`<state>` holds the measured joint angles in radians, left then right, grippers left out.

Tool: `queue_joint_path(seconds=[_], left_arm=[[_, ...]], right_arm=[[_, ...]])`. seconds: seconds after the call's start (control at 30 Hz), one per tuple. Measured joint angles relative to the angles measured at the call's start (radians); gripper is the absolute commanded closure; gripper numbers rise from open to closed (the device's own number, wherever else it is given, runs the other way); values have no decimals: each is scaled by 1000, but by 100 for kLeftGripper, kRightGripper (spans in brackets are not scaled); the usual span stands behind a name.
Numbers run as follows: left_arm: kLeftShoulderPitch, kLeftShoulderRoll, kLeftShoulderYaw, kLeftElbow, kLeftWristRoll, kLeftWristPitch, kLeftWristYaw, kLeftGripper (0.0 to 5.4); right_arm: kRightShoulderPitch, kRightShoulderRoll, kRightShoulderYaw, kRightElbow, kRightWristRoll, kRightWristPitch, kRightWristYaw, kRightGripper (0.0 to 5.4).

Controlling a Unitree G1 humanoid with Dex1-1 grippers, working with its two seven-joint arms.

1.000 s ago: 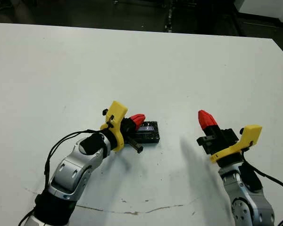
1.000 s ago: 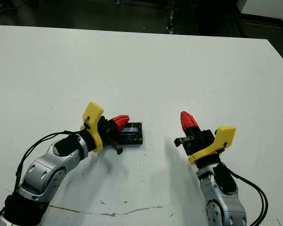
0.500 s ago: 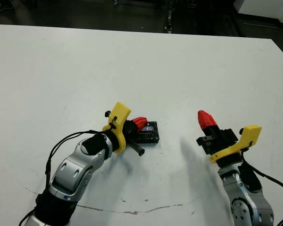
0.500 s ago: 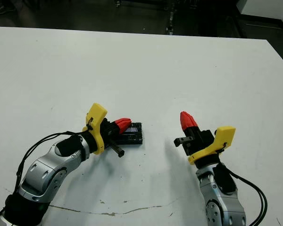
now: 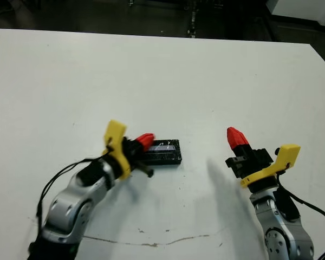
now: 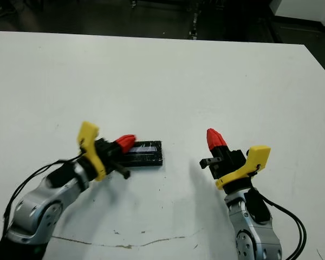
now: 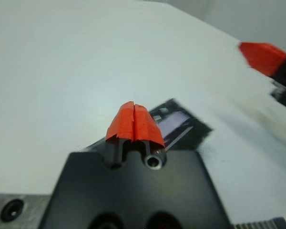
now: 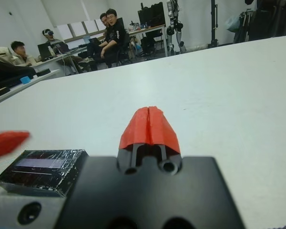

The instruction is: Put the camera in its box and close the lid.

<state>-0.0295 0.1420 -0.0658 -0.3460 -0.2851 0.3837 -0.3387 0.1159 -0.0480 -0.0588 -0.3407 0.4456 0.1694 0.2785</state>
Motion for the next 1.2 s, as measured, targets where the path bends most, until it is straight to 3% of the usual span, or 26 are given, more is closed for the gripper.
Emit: queue_joint_path(seconds=[0.1,0.23,0.6,0.83,1.2], left_arm=[[40,-8,36,7,64,-225,34,539],[62,-42,95,44,99,-420,94,539],[60,-76,196,203,177,-755,222,539],[68,-102,195,307,179,-785,237,539],[68,-104,181,307,197,-778,253,539]], right_arm=[[0,0,0,-3,-3,1,-1,540],[-1,0,0,-2,-3,0,0,540],[-7,9,4,-10,-32,1,-45,540],[-9,37,16,-9,-86,-14,-87,540],[-11,56,23,2,-118,-46,-104,540]])
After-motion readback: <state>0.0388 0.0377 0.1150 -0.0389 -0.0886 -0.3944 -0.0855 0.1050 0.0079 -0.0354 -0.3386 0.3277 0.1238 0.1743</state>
